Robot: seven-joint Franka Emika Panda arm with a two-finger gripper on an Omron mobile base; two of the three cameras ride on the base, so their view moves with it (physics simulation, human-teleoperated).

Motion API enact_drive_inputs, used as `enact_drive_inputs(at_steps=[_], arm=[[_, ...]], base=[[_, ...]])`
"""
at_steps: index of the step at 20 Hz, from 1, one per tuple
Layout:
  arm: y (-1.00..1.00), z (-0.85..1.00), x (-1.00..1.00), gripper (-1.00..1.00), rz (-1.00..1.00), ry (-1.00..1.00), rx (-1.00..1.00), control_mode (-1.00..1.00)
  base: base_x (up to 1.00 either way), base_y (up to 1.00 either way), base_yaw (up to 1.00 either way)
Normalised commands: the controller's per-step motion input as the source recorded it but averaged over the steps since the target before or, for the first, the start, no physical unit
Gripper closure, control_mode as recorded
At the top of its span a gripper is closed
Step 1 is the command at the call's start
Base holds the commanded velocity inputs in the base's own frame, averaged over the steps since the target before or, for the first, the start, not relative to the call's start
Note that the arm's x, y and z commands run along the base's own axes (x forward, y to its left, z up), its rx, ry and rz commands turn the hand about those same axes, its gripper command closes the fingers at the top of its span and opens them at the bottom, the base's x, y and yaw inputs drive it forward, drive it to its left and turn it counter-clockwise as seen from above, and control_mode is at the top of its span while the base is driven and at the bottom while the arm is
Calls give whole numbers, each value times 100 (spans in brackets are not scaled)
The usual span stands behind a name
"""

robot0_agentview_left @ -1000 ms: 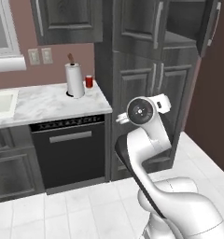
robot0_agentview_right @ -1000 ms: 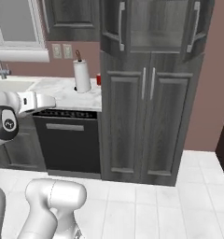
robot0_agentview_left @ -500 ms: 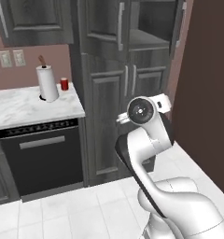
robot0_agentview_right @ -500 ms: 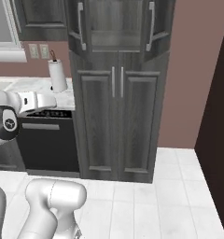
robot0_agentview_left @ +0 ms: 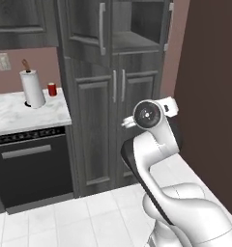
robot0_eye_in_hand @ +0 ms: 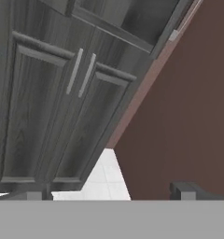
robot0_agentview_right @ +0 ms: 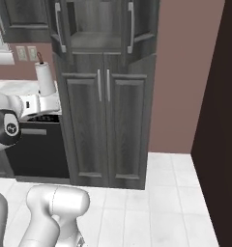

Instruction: Close all open cabinet doors.

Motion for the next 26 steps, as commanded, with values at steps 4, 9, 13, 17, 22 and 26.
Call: enact_drive_inputs(at_steps=[4, 9, 13, 17, 22, 26], arm=[[0, 0, 0, -100, 0, 0, 0, 100], [0, 0, 0, -100, 0, 0, 0, 100], [0, 0, 0, -100, 0, 0, 0, 100], [0, 0, 0, -100, 0, 0, 0, 100], [0, 0, 0, -100, 0, 0, 0, 100], [0, 0, 0, -100, 0, 0, 0, 100]], base=[[54, -26, 0], [63, -26, 0], [50, -28, 0], [48, -18, 0], [47, -16, 0], [47, -27, 0]])
